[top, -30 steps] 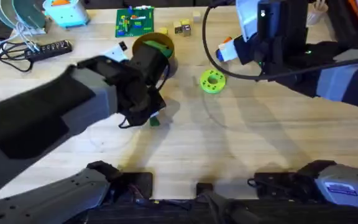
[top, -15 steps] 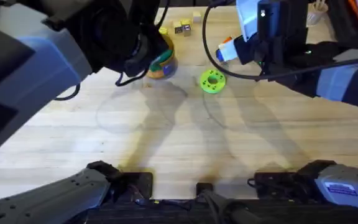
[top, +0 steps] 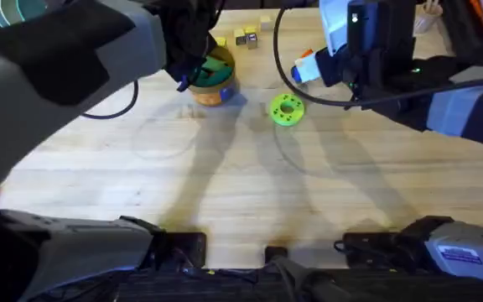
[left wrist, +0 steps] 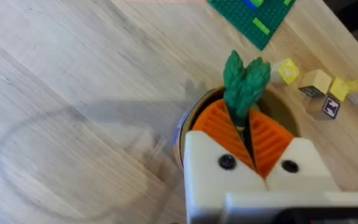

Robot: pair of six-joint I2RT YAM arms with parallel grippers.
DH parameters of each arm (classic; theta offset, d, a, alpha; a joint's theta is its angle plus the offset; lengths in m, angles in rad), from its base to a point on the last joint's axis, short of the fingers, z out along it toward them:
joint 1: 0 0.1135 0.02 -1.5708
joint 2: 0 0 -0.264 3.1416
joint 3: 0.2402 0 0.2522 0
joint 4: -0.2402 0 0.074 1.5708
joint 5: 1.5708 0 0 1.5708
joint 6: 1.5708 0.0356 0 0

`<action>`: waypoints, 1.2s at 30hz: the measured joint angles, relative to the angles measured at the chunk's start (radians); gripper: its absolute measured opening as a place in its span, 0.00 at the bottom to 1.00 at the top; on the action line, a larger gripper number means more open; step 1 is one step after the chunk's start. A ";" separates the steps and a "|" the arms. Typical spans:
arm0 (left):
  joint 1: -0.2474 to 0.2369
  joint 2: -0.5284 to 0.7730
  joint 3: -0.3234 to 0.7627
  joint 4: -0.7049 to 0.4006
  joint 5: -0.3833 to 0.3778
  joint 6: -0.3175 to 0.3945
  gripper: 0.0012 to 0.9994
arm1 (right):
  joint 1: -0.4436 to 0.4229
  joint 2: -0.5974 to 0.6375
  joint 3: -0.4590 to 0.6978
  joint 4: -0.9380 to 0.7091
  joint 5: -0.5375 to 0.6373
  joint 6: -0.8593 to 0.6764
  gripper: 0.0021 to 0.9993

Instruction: Pick up the gripper from the table and insert it into the empty holder that is missing its gripper. Then pick up a screw, insert it into the mounting hole, and use the screwdriver to tighten it. Finally, clean up the table by picking up the vegetable and placing it into the bucket.

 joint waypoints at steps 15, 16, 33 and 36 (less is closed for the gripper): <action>0.019 0.007 0.000 0.038 0.136 0.013 0.99 | 0.058 -0.002 0.000 -0.020 0.000 0.060 0.99; 0.019 0.007 0.000 0.038 0.140 0.026 0.99 | 0.067 -0.006 0.000 -0.049 -0.001 0.064 0.99; -0.035 -0.140 0.119 -0.354 0.189 0.648 1.00 | 0.055 -0.088 0.496 -1.070 -0.255 0.251 0.99; -0.063 -0.186 0.119 -0.484 0.230 0.765 1.00 | 0.055 -0.089 0.551 -1.140 -0.281 0.282 0.99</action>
